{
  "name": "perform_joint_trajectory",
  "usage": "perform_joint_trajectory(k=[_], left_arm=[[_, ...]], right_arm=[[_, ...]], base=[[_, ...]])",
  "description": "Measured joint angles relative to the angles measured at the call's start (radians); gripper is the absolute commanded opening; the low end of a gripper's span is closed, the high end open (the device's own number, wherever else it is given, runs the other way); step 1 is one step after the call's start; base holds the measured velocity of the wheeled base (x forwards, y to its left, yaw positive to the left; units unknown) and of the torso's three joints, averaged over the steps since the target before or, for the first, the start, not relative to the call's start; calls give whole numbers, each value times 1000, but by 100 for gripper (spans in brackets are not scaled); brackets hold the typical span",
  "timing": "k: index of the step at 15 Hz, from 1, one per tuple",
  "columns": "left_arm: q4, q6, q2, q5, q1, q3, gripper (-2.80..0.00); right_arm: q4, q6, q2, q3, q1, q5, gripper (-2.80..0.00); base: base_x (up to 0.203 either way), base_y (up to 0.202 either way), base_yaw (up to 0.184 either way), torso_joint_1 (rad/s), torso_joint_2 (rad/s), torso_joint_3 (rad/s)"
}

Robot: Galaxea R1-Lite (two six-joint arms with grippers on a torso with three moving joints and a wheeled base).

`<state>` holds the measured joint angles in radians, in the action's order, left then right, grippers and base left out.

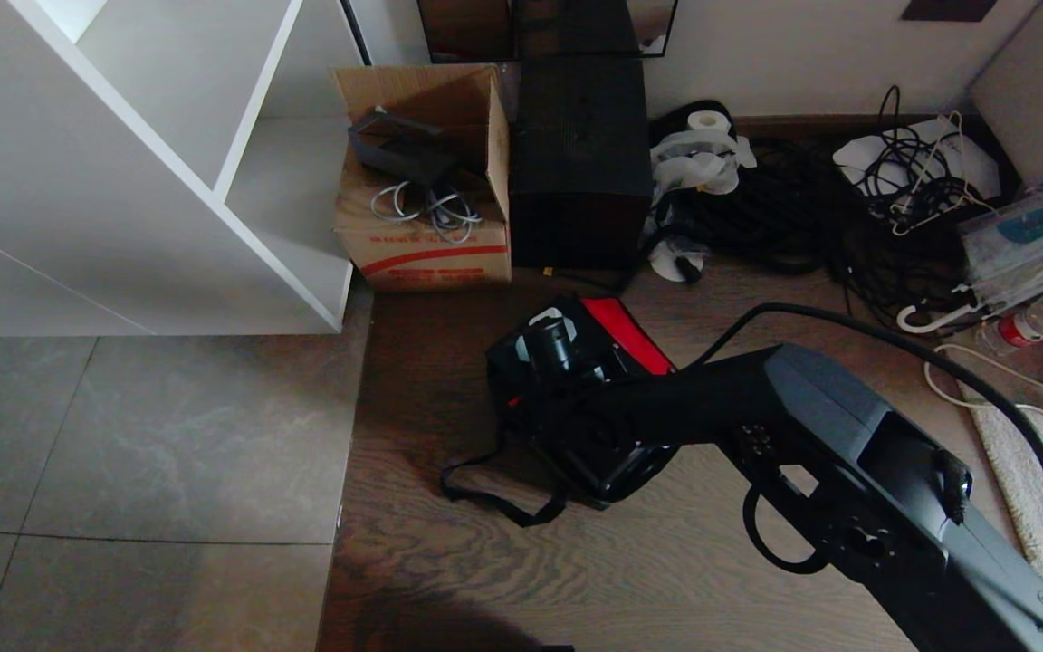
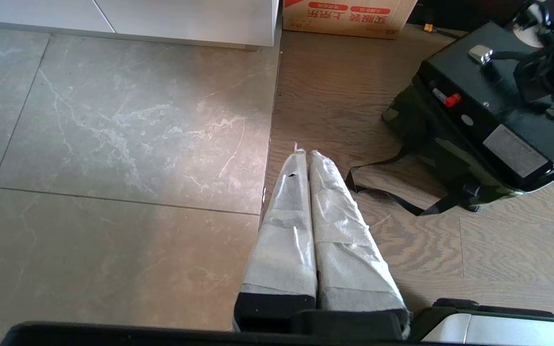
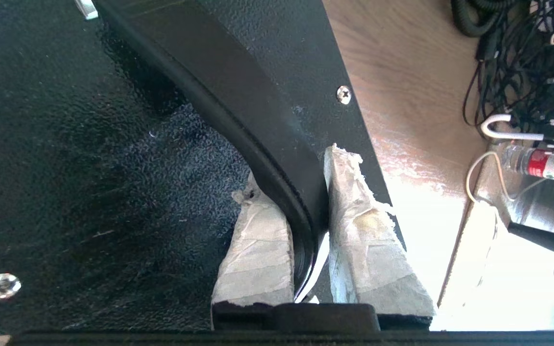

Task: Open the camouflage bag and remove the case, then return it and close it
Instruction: Place the black box back

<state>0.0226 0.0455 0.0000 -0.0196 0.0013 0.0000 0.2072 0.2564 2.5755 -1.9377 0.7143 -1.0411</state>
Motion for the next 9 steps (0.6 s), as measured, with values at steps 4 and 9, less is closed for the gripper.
perform_joint_trajectory(k=[4,9], left_arm=[[0,0,0,0,-1,0,-280],[0,0,0,0,0,0,-280]], right_arm=[[8,-16,17,-1,-1,5,0],[-47,-20,35,11,-1,9,0]], base=[[0,0,0,0,0,0],[0,0,0,0,0,0]])
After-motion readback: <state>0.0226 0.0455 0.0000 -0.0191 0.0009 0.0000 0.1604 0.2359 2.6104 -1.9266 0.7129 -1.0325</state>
